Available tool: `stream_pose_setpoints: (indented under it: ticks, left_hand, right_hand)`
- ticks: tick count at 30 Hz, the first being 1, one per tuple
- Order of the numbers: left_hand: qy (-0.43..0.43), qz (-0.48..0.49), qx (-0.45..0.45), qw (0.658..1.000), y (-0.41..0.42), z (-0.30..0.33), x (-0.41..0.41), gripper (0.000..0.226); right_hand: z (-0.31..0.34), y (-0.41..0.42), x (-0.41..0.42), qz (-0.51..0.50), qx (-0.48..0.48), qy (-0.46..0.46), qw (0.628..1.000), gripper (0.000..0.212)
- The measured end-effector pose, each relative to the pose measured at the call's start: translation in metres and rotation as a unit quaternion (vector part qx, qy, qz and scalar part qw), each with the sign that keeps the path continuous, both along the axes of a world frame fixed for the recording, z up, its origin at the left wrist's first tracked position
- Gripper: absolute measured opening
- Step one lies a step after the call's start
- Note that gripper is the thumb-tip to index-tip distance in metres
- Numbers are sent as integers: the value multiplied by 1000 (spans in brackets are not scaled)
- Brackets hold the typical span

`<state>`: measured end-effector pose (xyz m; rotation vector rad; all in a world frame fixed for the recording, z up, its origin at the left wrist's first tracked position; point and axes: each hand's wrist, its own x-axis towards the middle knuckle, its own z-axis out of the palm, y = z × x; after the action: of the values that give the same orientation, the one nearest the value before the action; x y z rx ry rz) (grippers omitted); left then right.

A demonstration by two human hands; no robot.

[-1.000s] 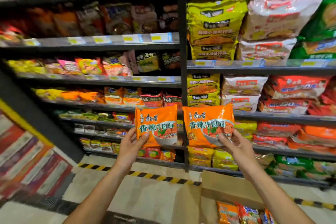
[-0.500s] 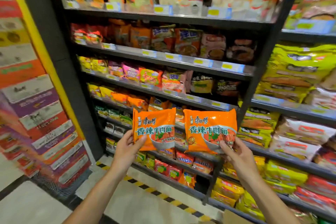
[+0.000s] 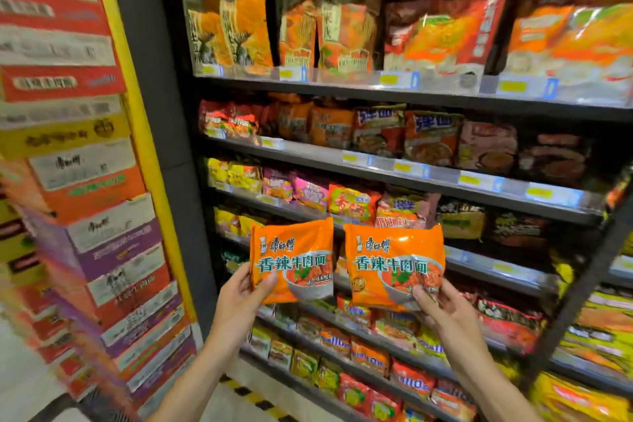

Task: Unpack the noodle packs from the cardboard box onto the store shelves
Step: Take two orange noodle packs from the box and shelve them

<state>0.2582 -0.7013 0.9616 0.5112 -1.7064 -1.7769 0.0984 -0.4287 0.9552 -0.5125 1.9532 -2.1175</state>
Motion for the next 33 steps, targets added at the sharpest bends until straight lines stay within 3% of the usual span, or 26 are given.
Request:
stream_pose_setpoints:
  ticks: [9, 19, 27, 33]
  left_hand:
    - [14, -9, -23, 1000, -96, 21, -94, 33]
    - [49, 25, -70, 996, -196, 64, -188, 30]
    - [73, -12, -99, 992, -280, 89, -251, 29]
    - [89, -48, -122, 987, -342, 113, -303, 15]
  right_hand:
    - [23, -91, -99, -5, -42, 10, 999, 52]
    - [67, -188, -194, 16, -66, 53, 996, 43]
    - [83, -249, -223, -23, -60, 63, 996, 35]
    - [81, -291, -237, -69, -69, 58, 994, 68]
